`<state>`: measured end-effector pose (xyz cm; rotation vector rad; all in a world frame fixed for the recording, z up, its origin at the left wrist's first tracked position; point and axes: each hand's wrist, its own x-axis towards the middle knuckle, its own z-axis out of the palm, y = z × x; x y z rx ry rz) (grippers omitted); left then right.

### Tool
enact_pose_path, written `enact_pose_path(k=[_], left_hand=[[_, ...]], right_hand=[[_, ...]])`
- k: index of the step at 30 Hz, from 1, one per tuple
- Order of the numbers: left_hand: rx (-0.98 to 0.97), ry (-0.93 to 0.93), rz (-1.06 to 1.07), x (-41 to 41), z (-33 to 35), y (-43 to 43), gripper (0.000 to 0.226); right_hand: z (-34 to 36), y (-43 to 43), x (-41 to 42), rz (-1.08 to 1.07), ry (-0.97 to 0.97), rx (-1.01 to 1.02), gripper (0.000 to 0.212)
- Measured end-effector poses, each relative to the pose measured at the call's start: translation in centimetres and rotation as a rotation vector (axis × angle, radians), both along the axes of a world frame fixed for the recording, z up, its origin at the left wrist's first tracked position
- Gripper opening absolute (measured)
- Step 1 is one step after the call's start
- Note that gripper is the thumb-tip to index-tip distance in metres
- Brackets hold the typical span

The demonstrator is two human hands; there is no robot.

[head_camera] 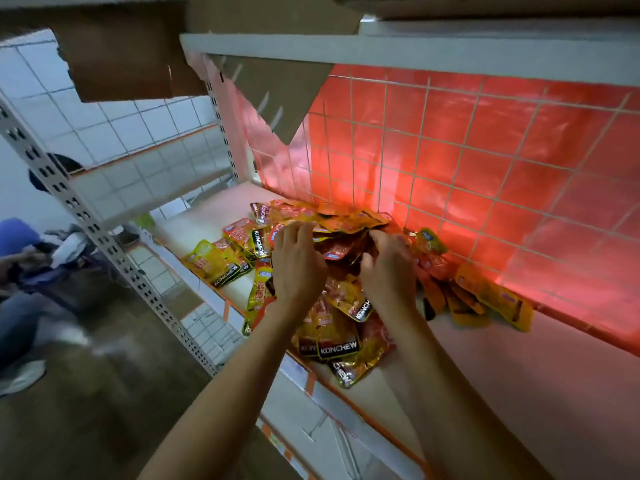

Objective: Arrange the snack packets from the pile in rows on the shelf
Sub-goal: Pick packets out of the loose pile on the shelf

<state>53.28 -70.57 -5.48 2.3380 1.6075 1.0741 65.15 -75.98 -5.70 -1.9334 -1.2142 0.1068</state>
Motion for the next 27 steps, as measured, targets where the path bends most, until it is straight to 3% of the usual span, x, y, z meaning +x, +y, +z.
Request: enact_pose_path(k=[5, 8, 10, 12, 17, 22, 27], left_hand=[[-0.015, -0.027, -0.090, -0.7, 0.8, 4.3, 0.047], [-0.052, 0.031, -0.153, -0.3, 1.2, 6.2, 0.031], [-0.087, 0.114, -0.215, 0.2, 1.1, 7.0, 0.020], [-0.131, 0.207, -0.281, 0.4, 0.7, 7.3, 0.025], [-0.134, 0.299, -0.305, 0.3, 0.1, 7.4, 0.041], [-0.127, 0.288, -0.369, 0.2, -0.1, 6.3, 0.057], [-0.149, 0.235, -0.401, 0.6, 0.3, 5.0, 0.056]], right_hand=[[1.3, 4.0, -1.0, -0.017, -0.022, -0.008, 0.063], [1.3, 5.7, -0.8, 0.036, -0.094, -0.175, 0.077], [1.0, 6.2, -0.6, 0.095, -0.117, -0.292, 0.077], [0.4, 6.2, -0.5, 0.098, -0.151, -0.331, 0.071], [-0.2, 5.5, -0.1, 0.027, -0.268, -0.265, 0.063], [-0.5, 3.8, 0.4, -0.029, -0.149, -0.161, 0.059], [-0.1, 1.5, 0.5, -0.076, -0.087, -0.052, 0.055]])
